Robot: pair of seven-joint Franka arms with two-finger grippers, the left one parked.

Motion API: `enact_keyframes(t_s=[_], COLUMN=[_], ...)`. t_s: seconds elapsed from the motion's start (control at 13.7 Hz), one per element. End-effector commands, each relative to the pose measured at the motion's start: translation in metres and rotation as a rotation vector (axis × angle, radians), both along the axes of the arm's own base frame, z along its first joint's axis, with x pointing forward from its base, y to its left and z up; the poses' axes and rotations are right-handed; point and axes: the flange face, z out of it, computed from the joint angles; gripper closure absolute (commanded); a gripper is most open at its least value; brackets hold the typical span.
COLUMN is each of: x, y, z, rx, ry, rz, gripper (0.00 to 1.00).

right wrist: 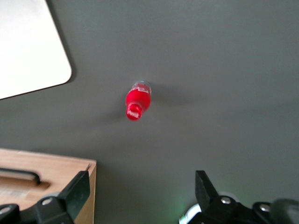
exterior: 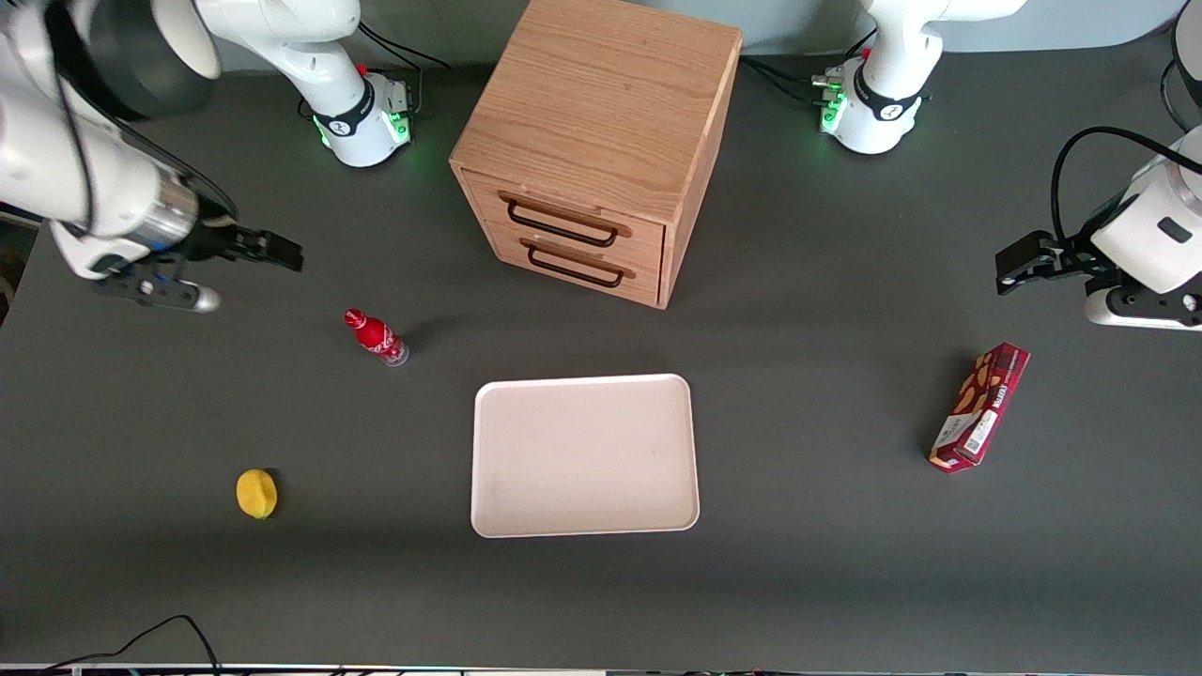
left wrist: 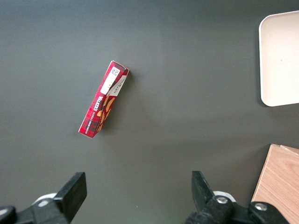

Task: Place coke bottle on tray
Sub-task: 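Move the open right gripper down toward the red Coca-Cola bottle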

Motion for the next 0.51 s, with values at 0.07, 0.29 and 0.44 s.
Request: enact_keyframes(t_s=[0.07, 0.29, 0.44], x=[-0.036, -0.041, -0.033], y=[0.012, 0.008, 0.009], z=[-0.095, -0.137, -0.152], rx=[-0.020, -0.039, -0.029], ry=[-0.088, -0.145, -0.167], rz=[-0.015, 0.010, 0.012], gripper=[0.00, 0.00, 0.00])
